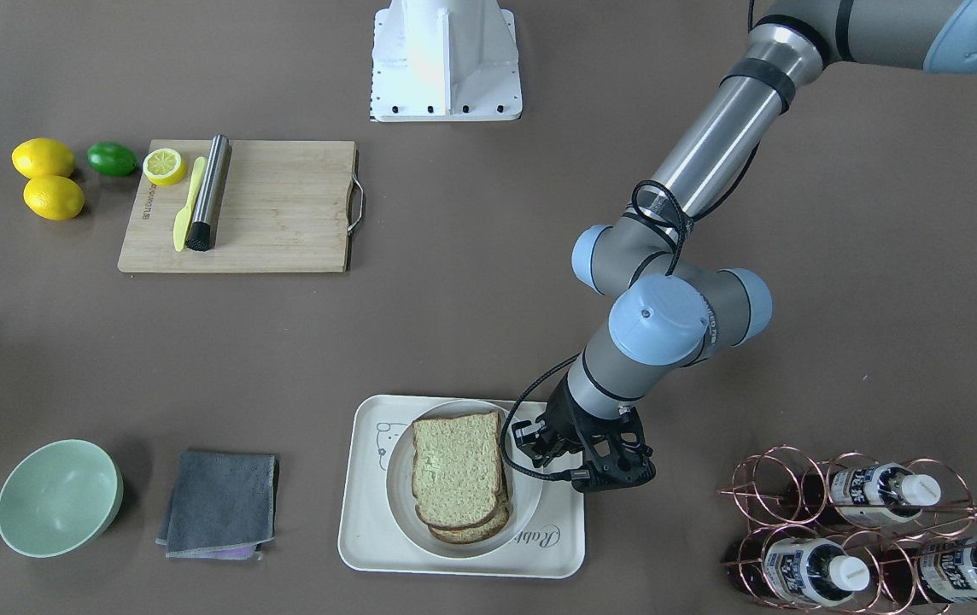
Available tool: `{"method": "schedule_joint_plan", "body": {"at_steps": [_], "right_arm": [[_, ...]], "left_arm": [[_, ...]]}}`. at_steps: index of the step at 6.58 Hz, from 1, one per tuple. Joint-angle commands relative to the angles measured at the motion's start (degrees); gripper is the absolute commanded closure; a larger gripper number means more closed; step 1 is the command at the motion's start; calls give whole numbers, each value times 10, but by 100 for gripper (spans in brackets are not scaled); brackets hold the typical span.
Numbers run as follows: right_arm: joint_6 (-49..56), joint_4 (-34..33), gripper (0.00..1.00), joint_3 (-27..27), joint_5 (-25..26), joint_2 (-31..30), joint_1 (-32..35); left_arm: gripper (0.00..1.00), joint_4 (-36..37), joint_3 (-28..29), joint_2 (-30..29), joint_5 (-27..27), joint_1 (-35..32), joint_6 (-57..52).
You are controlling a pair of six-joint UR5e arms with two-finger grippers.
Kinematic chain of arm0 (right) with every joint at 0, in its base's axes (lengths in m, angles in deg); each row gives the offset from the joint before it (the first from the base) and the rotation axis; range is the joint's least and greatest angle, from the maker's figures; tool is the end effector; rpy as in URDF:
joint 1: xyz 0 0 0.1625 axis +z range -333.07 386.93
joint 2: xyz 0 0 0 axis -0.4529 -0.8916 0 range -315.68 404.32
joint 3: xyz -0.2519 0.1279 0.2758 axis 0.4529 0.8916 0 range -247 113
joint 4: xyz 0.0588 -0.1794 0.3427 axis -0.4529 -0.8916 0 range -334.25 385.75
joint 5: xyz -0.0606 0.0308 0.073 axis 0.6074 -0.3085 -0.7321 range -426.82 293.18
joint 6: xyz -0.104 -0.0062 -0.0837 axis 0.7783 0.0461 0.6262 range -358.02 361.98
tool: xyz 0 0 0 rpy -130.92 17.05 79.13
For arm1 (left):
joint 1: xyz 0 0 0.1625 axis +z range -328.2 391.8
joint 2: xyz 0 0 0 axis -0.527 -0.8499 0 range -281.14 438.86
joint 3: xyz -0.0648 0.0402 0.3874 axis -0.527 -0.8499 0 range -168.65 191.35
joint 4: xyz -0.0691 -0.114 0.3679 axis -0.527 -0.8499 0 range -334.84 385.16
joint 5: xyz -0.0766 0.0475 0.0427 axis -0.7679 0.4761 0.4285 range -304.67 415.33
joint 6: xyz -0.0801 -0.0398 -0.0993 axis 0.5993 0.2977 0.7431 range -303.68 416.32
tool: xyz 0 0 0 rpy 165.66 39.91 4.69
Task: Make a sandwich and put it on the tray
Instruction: 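Release the plate and pull the left arm back out of view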
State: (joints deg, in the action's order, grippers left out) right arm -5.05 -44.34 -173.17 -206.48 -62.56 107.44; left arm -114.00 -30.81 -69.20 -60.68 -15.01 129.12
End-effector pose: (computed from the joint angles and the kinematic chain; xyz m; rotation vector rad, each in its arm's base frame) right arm -0.0309 -0.3759 0.5936 0.1876 -0.8951 -0.1851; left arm 0.5282 -0.6718 0.2814 0.1898 1.0817 -0.2290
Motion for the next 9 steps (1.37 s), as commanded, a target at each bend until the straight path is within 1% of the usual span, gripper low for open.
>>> {"method": "schedule_joint_plan", "body": {"at_steps": [1, 2, 3, 4, 5, 6, 7, 8, 9], "right_arm": [[-2, 0, 1, -1, -1, 1, 0], [-3, 0, 1, -3, 0, 0, 1], [-4, 0, 1, -4, 4, 4, 0], [-4, 0, 1, -4, 7, 5, 0], [-4, 0, 1, -4, 7, 4, 0], [-4, 0, 1, -4, 7, 4, 0], [-4, 0, 1, -1, 10, 4, 0], [-1, 0, 1, 0, 24, 4, 1], [1, 0, 1, 0, 31, 4, 4]], "left_arm": [[4, -10, 0, -4, 4, 0, 4], [3, -10, -14, 1, 4, -1, 13], [3, -1, -113, 66, -1, -1, 15], [3, 76, -238, 137, -28, -4, 15], [3, 204, -373, 189, -69, -7, 11], [3, 291, -506, 253, -78, -24, 6], [3, 370, -630, 331, -79, -39, -71], [3, 472, -754, 420, -78, -60, -175], [3, 490, -810, 500, -76, -92, -263]]}}
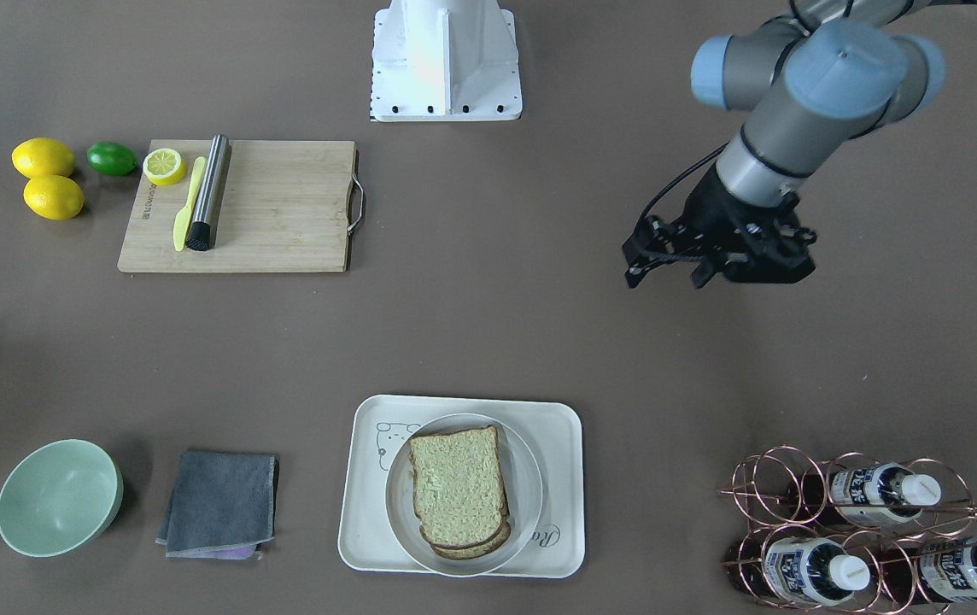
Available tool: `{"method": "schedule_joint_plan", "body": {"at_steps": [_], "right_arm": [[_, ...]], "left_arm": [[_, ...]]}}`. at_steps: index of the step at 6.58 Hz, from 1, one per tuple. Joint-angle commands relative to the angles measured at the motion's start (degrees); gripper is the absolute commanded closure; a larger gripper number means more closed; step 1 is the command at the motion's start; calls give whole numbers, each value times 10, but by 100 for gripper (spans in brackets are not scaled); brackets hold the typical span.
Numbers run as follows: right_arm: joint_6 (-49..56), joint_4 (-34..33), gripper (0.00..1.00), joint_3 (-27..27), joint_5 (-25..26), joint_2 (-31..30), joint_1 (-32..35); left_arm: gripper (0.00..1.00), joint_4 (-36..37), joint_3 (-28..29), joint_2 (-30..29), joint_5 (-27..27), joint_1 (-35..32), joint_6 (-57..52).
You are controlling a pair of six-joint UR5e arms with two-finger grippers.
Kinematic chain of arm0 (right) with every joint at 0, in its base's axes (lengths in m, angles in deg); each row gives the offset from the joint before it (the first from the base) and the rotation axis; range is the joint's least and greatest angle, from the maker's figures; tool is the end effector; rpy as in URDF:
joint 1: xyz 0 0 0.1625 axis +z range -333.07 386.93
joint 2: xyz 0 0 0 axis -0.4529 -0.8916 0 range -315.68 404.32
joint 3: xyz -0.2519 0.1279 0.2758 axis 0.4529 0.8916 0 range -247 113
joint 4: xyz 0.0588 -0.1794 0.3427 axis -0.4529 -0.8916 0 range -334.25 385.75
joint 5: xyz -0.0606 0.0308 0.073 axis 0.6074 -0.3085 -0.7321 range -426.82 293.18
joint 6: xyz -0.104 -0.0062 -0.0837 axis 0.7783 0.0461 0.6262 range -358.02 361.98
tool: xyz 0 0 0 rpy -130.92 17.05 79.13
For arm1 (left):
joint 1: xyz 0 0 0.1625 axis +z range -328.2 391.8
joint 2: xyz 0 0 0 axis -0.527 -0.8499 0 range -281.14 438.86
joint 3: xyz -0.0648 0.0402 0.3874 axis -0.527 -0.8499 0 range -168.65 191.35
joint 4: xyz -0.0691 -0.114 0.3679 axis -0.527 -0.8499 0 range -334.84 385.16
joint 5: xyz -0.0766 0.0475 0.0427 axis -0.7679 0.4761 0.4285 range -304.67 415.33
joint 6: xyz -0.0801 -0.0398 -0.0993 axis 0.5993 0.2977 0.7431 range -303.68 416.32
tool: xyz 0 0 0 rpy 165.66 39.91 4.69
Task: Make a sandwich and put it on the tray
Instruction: 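Release the plate and pull the left arm back out of view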
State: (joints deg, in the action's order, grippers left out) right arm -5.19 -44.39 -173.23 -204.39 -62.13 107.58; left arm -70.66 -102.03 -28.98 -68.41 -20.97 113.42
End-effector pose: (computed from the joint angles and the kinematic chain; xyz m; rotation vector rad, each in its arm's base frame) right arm -0.0275 -0.3809 0.5938 0.2017 -0.8602 -0.1778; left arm 0.2839 -0.4713 0.2987 0.1343 0.9594 -0.0778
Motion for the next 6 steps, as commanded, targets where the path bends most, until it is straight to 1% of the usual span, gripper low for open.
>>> {"method": "schedule_joint_plan", "body": {"at_steps": [1, 2, 3, 4, 5, 6], "right_arm": [[2, 0, 1, 0, 24, 1, 6], [3, 0, 1, 1, 36, 0, 14], [4, -1, 1, 1, 35, -2, 23], [19, -3, 1, 3, 34, -6, 41], [75, -4, 1, 27, 29, -8, 65], [83, -10, 1, 30, 27, -18, 85]], "left_arm": [[3, 52, -129, 178, -2, -85, -225], [3, 49, -129, 251, -4, -181, -402], [3, 49, -112, 292, -20, -248, -516], [3, 39, -63, 324, -60, -321, -644], [3, 32, -12, 330, -112, -387, -716], [3, -6, 22, 362, -118, -389, -722]]}}
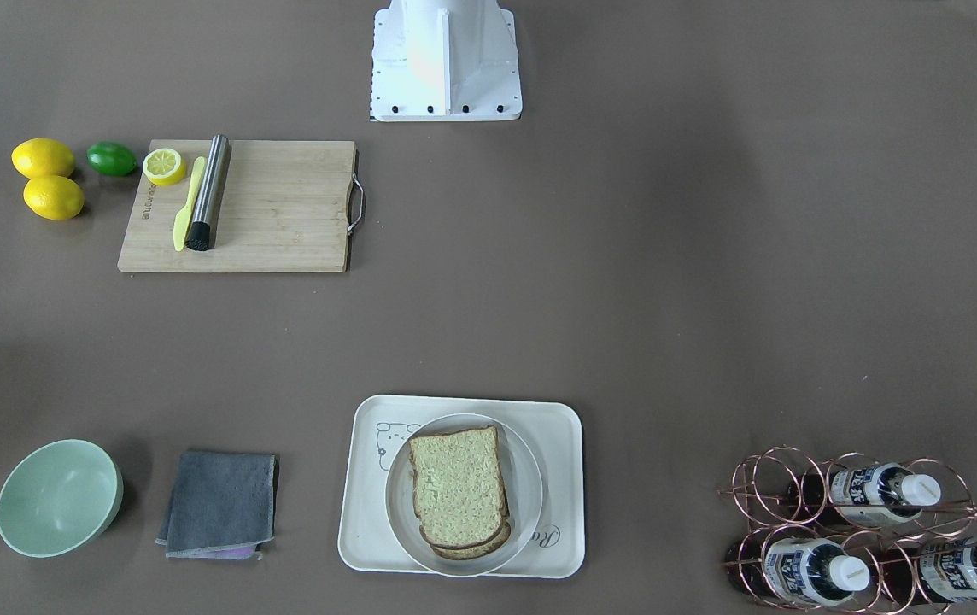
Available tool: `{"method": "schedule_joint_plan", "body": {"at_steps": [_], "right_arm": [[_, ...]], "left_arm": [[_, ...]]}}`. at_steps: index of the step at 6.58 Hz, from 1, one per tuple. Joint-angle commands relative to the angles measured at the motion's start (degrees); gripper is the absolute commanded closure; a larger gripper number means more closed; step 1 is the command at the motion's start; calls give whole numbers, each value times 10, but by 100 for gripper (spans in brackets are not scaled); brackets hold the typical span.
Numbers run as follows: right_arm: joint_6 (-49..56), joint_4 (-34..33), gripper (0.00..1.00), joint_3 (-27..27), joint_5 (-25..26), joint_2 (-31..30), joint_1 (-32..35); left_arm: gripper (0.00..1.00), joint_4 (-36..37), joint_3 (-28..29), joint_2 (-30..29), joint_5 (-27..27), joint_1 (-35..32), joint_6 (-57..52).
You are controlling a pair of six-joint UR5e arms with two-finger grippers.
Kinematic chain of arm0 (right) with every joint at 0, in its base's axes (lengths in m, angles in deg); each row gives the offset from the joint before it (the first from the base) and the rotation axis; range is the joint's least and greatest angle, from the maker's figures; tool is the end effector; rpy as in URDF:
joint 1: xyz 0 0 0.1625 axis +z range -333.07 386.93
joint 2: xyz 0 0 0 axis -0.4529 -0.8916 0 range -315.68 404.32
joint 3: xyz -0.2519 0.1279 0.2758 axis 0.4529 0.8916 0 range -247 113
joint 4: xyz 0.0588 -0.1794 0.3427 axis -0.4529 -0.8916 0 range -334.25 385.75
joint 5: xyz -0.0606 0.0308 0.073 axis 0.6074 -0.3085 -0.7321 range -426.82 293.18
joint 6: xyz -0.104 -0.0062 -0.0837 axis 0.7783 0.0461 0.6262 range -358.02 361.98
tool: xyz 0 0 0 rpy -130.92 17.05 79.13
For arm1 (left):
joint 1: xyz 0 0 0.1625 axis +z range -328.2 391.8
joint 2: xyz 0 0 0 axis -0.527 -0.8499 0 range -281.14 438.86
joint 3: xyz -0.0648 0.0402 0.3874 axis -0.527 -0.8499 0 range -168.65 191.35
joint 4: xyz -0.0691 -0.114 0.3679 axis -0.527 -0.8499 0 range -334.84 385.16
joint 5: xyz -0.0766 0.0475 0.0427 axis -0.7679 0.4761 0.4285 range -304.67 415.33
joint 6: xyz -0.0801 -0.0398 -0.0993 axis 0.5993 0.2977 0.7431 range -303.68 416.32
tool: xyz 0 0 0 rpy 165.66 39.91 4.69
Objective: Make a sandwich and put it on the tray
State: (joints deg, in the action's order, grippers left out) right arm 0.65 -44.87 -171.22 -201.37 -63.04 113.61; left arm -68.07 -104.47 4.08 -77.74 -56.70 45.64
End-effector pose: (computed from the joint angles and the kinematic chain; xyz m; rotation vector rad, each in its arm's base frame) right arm 0.0180 -0.3736 0.6229 0.2378 -0.7828 -0.1430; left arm -0.0321 -0.3792 0.5468 0.2901 0.7298 0.2922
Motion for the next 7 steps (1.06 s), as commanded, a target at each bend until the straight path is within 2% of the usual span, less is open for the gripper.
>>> {"method": "schedule_joint_plan", "body": {"at_steps": [1, 2, 4, 6, 7], "right_arm": [[26, -12, 1, -2, -7, -16, 45], [30, -13, 1, -3, 1, -19, 47], [62, -28, 1, -3, 15, -22, 45], [63, -28, 1, -3, 20, -22, 57], [63, -28, 1, 0, 44, -18, 54]], "left_arm": [[3, -108, 77, 66, -25, -38, -40], [3, -127, 78, 84, -25, -39, -35], [3, -110, 78, 85, -23, -64, -4], [3, -78, 65, 80, -23, -55, 19], [2, -78, 54, 73, -21, -41, 68]]}}
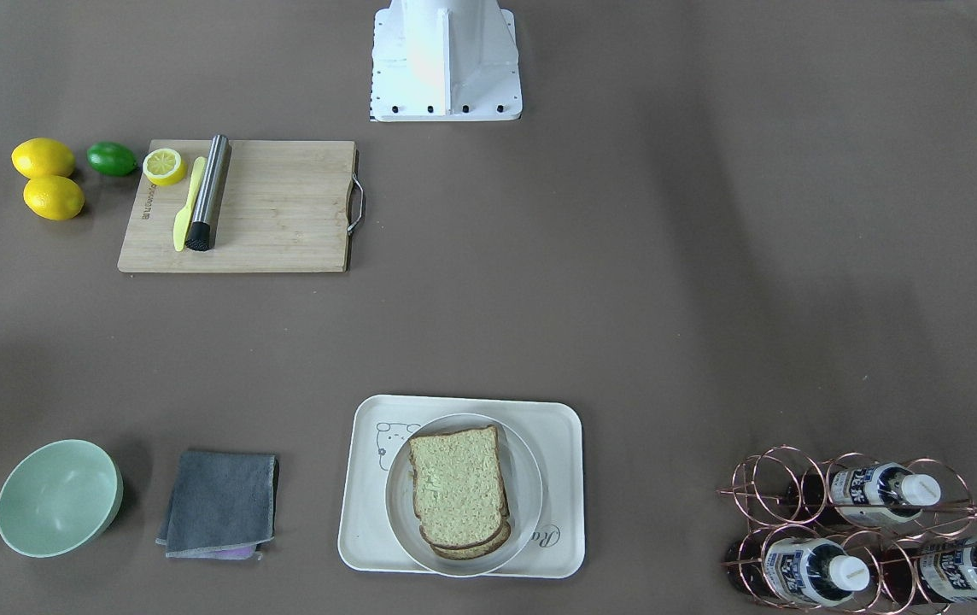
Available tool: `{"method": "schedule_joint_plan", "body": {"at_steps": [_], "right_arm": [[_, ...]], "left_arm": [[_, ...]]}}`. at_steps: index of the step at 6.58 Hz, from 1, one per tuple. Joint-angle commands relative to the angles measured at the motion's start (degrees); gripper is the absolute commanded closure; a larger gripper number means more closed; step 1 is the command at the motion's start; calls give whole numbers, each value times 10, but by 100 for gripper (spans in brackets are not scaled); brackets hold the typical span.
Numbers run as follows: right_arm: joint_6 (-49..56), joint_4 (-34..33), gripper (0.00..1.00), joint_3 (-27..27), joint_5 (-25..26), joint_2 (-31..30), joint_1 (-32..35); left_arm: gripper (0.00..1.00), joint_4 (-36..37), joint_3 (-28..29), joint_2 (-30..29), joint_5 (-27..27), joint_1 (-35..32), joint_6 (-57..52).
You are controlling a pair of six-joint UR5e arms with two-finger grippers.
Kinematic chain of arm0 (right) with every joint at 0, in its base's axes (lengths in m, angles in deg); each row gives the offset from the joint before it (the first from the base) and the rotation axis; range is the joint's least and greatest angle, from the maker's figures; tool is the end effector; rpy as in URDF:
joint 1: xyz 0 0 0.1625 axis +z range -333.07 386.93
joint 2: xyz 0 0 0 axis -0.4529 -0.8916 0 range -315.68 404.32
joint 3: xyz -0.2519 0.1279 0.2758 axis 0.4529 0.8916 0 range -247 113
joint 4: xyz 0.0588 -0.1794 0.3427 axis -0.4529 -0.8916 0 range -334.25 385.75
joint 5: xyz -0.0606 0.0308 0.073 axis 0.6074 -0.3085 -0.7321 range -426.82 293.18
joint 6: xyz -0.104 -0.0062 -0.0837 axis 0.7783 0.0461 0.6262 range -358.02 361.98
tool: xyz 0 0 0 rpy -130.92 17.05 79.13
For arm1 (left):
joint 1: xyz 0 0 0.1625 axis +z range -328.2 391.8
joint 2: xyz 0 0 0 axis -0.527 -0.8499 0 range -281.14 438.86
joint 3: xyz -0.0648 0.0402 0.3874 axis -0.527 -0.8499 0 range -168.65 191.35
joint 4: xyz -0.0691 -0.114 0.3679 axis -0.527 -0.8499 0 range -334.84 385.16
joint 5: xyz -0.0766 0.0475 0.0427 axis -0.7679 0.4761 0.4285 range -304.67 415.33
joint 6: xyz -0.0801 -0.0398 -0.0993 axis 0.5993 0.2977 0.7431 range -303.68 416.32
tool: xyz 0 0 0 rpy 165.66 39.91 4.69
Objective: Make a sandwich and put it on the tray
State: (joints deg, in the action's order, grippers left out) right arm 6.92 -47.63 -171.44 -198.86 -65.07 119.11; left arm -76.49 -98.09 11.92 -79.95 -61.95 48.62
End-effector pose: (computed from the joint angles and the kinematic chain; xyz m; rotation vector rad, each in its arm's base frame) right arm 0.0573 -0.3513 0.6436 0.2398 -0.7179 -0.1206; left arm -0.0595 -0.3213 0.6283 0.2111 0.7723 0.1205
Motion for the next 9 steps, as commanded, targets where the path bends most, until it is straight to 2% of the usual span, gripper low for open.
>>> {"method": "schedule_joint_plan", "body": {"at_steps": [1, 3, 5, 9], "right_arm": [[-4, -1, 0, 0, 13, 7, -2], [-5, 0, 0, -6, 0, 8, -4], [-2, -1, 0, 1, 17, 3, -5], [-5, -1, 0, 7, 13, 5, -30]], "left_arm": [[3, 6, -29, -1, -2, 25, 50], [3, 4, -29, -3, -3, 27, 47], [3, 5, -24, 0, -3, 40, 49], [3, -4, -29, -3, -2, 50, 51]]}}
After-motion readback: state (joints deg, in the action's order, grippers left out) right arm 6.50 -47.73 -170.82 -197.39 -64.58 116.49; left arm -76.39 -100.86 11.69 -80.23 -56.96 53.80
